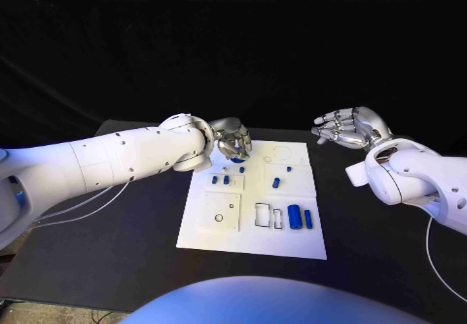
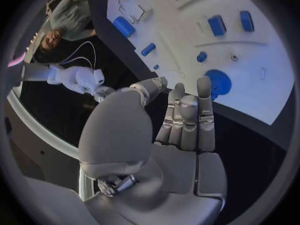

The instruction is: Assemble the parts on the task board

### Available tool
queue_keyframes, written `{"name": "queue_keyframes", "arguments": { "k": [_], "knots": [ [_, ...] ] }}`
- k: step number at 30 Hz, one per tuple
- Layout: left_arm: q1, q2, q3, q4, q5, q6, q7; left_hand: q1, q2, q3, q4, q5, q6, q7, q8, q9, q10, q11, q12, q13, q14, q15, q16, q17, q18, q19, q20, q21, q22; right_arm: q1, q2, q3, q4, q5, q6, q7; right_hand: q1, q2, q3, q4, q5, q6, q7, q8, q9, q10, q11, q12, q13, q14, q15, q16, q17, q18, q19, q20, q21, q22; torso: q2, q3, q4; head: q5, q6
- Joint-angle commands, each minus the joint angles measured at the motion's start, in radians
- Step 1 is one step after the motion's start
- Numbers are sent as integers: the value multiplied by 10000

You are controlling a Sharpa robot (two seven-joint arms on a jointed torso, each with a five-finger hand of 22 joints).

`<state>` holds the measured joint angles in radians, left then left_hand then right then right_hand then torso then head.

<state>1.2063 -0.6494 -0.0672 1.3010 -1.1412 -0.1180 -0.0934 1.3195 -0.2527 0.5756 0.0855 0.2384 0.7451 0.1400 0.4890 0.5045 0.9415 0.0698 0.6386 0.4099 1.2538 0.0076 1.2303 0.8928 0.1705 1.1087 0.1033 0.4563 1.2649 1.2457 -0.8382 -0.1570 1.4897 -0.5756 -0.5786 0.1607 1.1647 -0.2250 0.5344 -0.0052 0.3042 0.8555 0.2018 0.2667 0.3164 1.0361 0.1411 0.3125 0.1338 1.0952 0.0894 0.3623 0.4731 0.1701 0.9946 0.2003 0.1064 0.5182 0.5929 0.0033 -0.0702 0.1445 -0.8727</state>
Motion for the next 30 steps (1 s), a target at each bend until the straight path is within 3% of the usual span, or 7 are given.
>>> {"name": "queue_keyframes", "arguments": {
  "k": [1, 6, 9, 15, 23, 30],
  "knots": [
    [-20, 219, -46, -257, -2463, -537, 1439, -33, -160, 24, -80, -167, -16, 16, -104, -107, -96, 22, -107, -147, -121, -4, -53, -82, 58, -41, 71, -77, 22, -7, 16, 0, -2, -251, 116, 69, -33, 78, 15, -52, 32, -47, 3, 43, -11, 54, -10, -41, -16, 47, -3, -38, 13, 119, 24, 39, -43, -11, 10, 1, -15, -6, 1],
    [-73, 549, -104, -668, -3557, -429, 1519, -178, -253, 19, -204, -421, -13, -82, -380, -344, -275, 68, -345, -460, 3, 46, 193, 141, 77, -14, 120, -110, 66, -8, 23, 0, 0, -281, 102, 70, -27, 78, 18, -60, 33, -51, 4, 41, -12, 49, -9, -46, -20, 44, -2, -45, 14, 119, 24, 40, -45, -16, 22, -2, 12, -36, 1],
    [-115, 707, -119, -866, -4000, -137, 1435, -328, -285, -56, -295, -650, 149, -122, -597, -529, -460, 136, -612, -770, 145, 91, 447, 303, 80, 52, 166, -104, 133, -8, 34, 0, 2, -289, 98, 71, -27, 78, 18, -60, 33, -51, 4, 41, -12, 49, -9, -46, -20, 44, -2, -45, 14, 119, 24, 40, -45, -16, 24, -11, -7, -40, 1],
    [-172, 847, -130, -1043, -4430, 415, 1256, -469, -302, -186, -372, -676, 383, -123, -813, -693, -587, 176, -927, -1098, 201, 106, 585, 266, 84, 107, 200, -87, 216, -8, 31, 0, 9, -294, 89, 68, -27, 78, 18, -60, 33, -51, 4, 41, -12, 49, -9, -46, -20, 44, -2, -45, 14, 119, 24, 40, -45, -16, 30, -3, -16, -55, 1],
    [-199, 884, -135, -1161, -4741, 1234, 1027, -546, -224, -236, -471, -563, 902, -42, -1032, -864, -228, 154, -1259, -1523, 490, 88, 917, 489, 96, 206, 194, -24, 374, -8, 12, 0, 25, -301, 69, 61, -27, 78, 18, -60, 33, -51, 4, 41, -12, 49, -9, -46, -20, 44, -2, -45, 14, 119, 24, 40, -45, -16, 23, -8, 3, -90, 1],
    [-230, 928, -136, -1204, -4786, 1554, 963, -571, -202, -213, -510, -536, 1093, -28, -1165, -944, -74, 151, -1498, -1740, 558, 79, 994, 482, 95, 224, 186, -10, 441, -8, 9, 0, 26, -304, 59, 63, -17, 80, 24, -76, 36, -62, 10, 37, -15, 40, -3, -58, -31, 38, 3, -67, 18, 117, 21, 42, -52, -32, 10, -10, 2, -95, 1]
  ]
}}
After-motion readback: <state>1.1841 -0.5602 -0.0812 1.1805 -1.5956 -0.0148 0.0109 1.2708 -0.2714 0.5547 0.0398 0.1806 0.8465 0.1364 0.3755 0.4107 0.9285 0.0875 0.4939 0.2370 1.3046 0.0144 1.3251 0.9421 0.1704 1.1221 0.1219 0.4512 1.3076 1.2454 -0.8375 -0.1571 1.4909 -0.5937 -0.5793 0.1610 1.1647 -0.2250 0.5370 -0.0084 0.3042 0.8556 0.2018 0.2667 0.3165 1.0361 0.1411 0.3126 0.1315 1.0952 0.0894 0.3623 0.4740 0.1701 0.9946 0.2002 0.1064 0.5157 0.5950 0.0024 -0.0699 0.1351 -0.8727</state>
